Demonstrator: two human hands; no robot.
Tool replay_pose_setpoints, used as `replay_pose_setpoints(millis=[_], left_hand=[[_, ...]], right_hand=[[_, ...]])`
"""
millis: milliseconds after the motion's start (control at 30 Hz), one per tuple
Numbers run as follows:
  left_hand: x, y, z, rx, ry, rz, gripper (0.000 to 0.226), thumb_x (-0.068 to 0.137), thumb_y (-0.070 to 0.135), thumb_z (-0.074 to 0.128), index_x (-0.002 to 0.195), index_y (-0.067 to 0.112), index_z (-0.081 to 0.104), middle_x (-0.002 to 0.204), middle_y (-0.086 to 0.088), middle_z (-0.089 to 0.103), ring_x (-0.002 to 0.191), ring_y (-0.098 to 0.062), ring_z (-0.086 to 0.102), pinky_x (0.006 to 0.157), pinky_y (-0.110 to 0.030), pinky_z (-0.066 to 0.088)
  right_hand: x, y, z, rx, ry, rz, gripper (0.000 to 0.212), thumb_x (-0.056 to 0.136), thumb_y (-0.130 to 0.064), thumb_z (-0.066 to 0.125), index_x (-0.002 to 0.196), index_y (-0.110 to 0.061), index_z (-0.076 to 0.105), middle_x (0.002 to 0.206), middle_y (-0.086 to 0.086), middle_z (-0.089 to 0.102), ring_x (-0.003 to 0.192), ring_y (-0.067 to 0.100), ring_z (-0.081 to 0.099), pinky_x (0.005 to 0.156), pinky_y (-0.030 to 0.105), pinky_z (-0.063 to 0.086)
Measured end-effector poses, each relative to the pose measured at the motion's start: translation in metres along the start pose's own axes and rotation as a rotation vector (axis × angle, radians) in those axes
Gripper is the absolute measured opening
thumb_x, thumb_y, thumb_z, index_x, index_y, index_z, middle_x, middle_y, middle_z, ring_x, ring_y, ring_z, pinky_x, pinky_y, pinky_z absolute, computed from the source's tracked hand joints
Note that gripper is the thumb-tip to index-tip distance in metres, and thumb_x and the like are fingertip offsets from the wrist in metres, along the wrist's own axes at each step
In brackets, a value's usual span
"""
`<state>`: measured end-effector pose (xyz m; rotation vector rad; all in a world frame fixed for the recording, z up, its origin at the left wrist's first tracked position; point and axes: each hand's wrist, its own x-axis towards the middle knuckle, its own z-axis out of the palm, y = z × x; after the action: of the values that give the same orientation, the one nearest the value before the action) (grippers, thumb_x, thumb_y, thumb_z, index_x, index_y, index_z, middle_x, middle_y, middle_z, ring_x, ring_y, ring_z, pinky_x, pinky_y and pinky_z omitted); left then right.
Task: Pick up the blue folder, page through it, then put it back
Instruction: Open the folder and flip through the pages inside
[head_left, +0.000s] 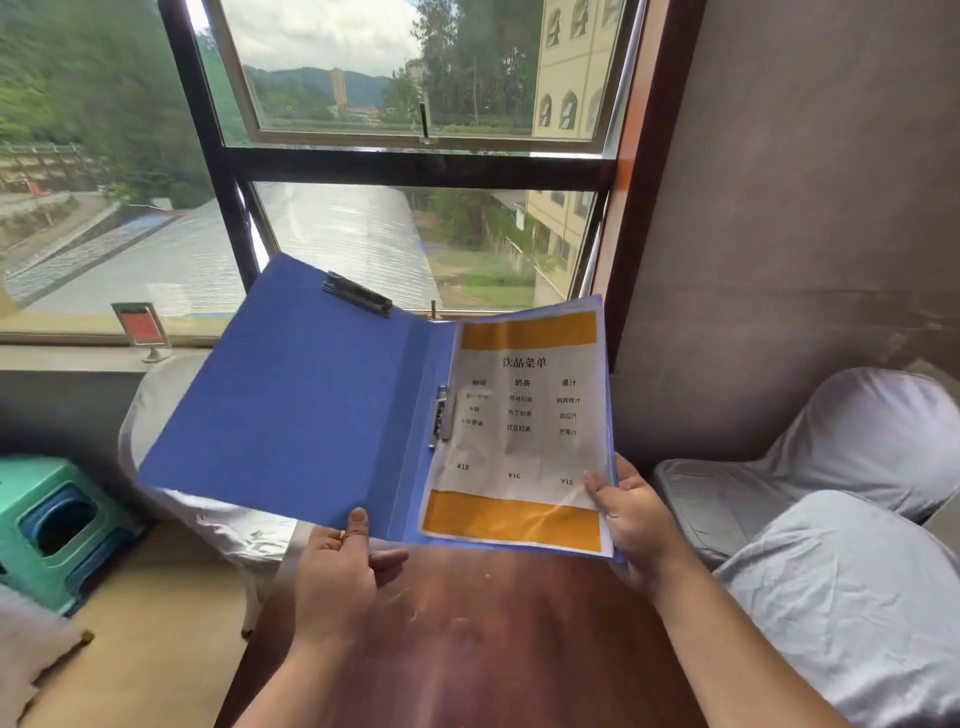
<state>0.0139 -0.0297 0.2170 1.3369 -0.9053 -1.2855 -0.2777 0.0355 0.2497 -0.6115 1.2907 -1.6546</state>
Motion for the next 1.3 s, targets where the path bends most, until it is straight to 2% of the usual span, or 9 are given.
replay_pose_setpoints(millis=[100, 200, 300, 400, 533, 833, 1100, 1233, 1300], left_hand=[[0.008, 0.008, -0.007, 0.188, 0.027, 0.039, 0.051, 0.101, 0.054, 0.054, 0.088, 0.007, 0.069, 0.069, -0.003, 0.081, 0.056, -0.03, 0.077, 0.064, -0.049, 0.067], [-0.002, 0.018, -0.013, 0.453, 0.111, 0.23, 0.066, 0.096, 0.072, 0.047, 0.063, 0.02, 0.069, 0.06, 0.011, 0.073, 0.049, -0.025, 0.067, 0.059, -0.045, 0.06], [-0.024, 0.025, -0.007, 0.766, 0.188, 0.738, 0.07, 0.092, 0.076, 0.044, 0.053, 0.018, 0.05, 0.048, 0.003, 0.052, 0.05, -0.016, 0.052, 0.052, -0.037, 0.046], [-0.04, 0.037, 0.019, 0.834, -0.088, 1.288, 0.039, 0.094, 0.056, 0.066, 0.071, 0.024, 0.071, 0.074, 0.008, 0.067, 0.069, -0.018, 0.062, 0.066, -0.036, 0.053], [-0.044, 0.06, 0.055, 1.071, -0.378, 1.389, 0.041, 0.091, 0.062, 0.064, 0.112, 0.031, 0.079, 0.116, 0.01, 0.076, 0.107, -0.019, 0.069, 0.089, -0.041, 0.058], [-0.039, 0.071, 0.069, 1.057, -0.487, 1.608, 0.012, 0.091, 0.025, 0.075, 0.102, 0.026, 0.079, 0.103, 0.009, 0.078, 0.085, -0.02, 0.069, 0.073, -0.036, 0.06], [-0.042, 0.076, 0.06, 0.846, -0.248, 1.339, 0.015, 0.095, 0.023, 0.066, 0.084, 0.019, 0.075, 0.076, 0.006, 0.068, 0.064, -0.02, 0.062, 0.058, -0.028, 0.048], [-0.036, 0.071, 0.047, 0.408, -0.067, 0.827, 0.029, 0.099, 0.023, 0.069, 0.075, 0.033, 0.056, 0.065, 0.01, 0.065, 0.057, -0.008, 0.062, 0.056, -0.012, 0.043], [-0.027, 0.067, 0.04, 0.118, 0.02, 0.574, 0.023, 0.1, 0.027, 0.068, 0.079, 0.024, 0.058, 0.065, 0.002, 0.071, 0.056, -0.011, 0.071, 0.058, -0.02, 0.056]], right_hand=[[0.002, -0.012, 0.01, 0.092, -0.047, -0.024, 0.031, 0.107, 0.0, 0.051, 0.137, 0.0, 0.061, 0.121, 0.026, 0.076, 0.098, 0.039, 0.077, 0.08, 0.047, 0.068], [0.008, -0.02, 0.014, 0.133, -0.083, -0.04, 0.032, 0.108, -0.003, 0.05, 0.137, -0.004, 0.063, 0.123, 0.027, 0.076, 0.105, 0.043, 0.076, 0.083, 0.051, 0.067], [0.013, -0.017, 0.017, 0.107, -0.089, -0.041, 0.034, 0.109, -0.007, 0.051, 0.141, -0.004, 0.061, 0.131, 0.031, 0.072, 0.118, 0.05, 0.07, 0.093, 0.059, 0.062], [0.015, -0.007, 0.02, 0.077, -0.103, -0.046, 0.039, 0.107, -0.012, 0.055, 0.145, -0.006, 0.058, 0.132, 0.029, 0.072, 0.12, 0.047, 0.07, 0.105, 0.066, 0.054], [0.011, -0.004, 0.021, 0.126, -0.137, -0.031, 0.039, 0.105, -0.019, 0.056, 0.143, -0.012, 0.063, 0.134, 0.025, 0.073, 0.121, 0.046, 0.071, 0.108, 0.065, 0.05], [-0.001, -0.022, 0.022, 0.235, -0.116, -0.125, 0.039, 0.102, -0.023, 0.052, 0.134, -0.006, 0.067, 0.132, 0.028, 0.073, 0.108, 0.038, 0.075, 0.105, 0.06, 0.053], [-0.006, -0.037, 0.015, 0.248, -0.13, -0.11, 0.032, 0.101, -0.033, 0.057, 0.122, -0.022, 0.078, 0.122, 0.015, 0.081, 0.103, 0.031, 0.08, 0.078, 0.043, 0.068], [-0.005, -0.038, 0.01, 0.237, -0.105, -0.125, 0.03, 0.107, -0.032, 0.053, 0.129, -0.024, 0.072, 0.118, 0.014, 0.082, 0.101, 0.031, 0.081, 0.072, 0.045, 0.068], [-0.003, -0.038, 0.007, 0.269, -0.088, -0.119, 0.029, 0.111, -0.027, 0.049, 0.124, -0.024, 0.075, 0.119, 0.014, 0.082, 0.103, 0.032, 0.081, 0.072, 0.045, 0.068]])
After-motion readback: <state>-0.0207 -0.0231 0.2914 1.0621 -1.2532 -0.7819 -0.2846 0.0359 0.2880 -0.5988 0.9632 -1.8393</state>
